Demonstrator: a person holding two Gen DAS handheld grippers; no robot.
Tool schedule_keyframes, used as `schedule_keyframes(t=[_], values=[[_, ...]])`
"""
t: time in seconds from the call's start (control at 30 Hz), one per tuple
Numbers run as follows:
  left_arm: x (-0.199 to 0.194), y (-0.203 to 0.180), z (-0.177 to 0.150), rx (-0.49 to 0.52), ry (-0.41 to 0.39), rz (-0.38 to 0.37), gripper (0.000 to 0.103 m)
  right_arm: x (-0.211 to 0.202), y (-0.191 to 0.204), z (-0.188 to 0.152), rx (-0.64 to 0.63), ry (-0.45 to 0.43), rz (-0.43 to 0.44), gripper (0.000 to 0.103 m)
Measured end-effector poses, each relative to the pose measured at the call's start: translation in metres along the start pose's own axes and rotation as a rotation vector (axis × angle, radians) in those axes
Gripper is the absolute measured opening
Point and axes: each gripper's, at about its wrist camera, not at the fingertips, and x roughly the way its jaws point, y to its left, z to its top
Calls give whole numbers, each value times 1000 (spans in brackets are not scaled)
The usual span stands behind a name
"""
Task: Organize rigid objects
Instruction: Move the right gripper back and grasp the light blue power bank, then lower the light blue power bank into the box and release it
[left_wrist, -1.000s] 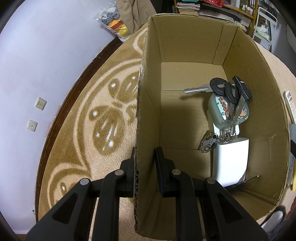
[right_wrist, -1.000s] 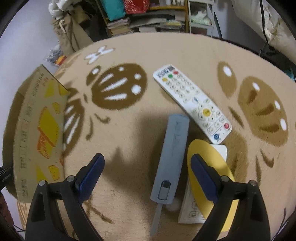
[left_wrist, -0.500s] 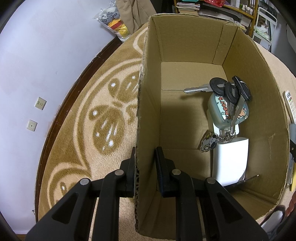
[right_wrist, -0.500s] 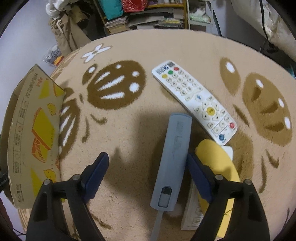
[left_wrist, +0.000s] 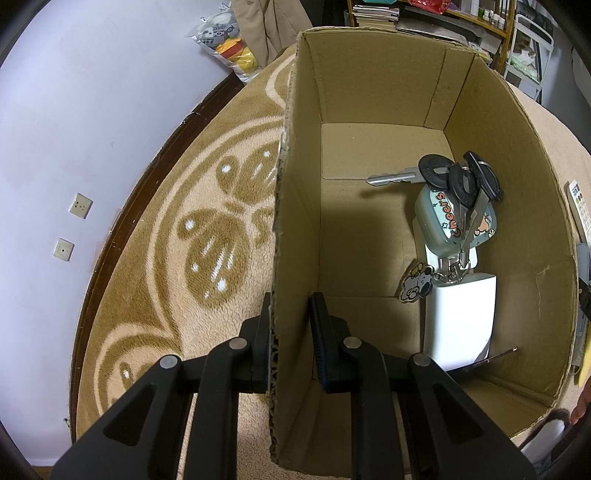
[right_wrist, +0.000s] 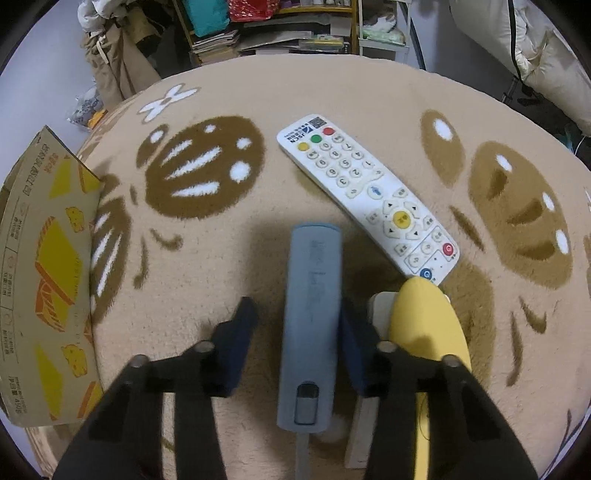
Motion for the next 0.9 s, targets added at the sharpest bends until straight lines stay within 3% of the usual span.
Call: schedule_keyframes(t=[0.03,0.33,0.9], values=[[0,0,0,0,0,0,18,-1,-1,0,2,-3,0,29],[0,0,0,0,0,0,18,-4,5,0,-50,-19,-13,29],[-1,-2,-1,8,0,11,18,-11,37,1,-117,-69,95,29]])
